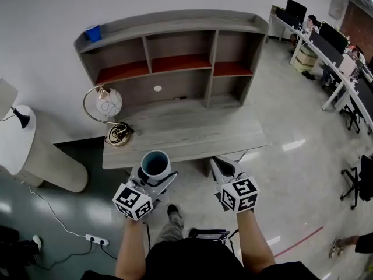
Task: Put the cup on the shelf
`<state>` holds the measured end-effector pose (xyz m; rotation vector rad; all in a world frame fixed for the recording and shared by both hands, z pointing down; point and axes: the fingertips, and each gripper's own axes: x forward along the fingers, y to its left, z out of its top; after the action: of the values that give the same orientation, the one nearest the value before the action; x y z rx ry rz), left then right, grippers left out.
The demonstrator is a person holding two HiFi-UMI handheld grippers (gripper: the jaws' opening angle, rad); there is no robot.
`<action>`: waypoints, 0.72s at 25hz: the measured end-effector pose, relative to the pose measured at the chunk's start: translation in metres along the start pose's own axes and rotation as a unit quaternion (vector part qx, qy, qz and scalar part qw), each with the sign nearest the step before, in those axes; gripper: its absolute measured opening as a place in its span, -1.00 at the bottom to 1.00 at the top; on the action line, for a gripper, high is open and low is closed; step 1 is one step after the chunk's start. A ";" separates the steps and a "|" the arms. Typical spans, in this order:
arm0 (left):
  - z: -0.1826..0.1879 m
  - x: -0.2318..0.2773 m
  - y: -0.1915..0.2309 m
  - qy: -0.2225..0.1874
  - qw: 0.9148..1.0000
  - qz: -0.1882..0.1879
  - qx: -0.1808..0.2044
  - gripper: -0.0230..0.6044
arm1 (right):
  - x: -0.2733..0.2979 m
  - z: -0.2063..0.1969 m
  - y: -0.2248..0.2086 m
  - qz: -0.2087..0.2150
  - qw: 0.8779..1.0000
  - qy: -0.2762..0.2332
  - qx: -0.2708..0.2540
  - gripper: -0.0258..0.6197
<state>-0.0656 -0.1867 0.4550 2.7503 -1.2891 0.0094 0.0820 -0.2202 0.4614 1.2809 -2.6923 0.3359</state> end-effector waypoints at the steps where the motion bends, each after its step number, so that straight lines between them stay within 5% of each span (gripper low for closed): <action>1: 0.000 0.005 0.005 0.000 1.000 -0.001 0.000 0.25 | 0.006 0.001 -0.004 0.000 1.000 0.000 0.000 -0.88; 18: 0.021 0.125 0.138 -0.005 0.999 -0.049 -0.002 0.25 | 0.146 0.052 -0.077 -0.039 0.999 0.003 -0.010 -0.88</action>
<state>-0.0918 -0.3719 0.4530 2.8107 -1.1537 -0.0155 0.0487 -0.3905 0.4543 1.3712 -2.6252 0.3029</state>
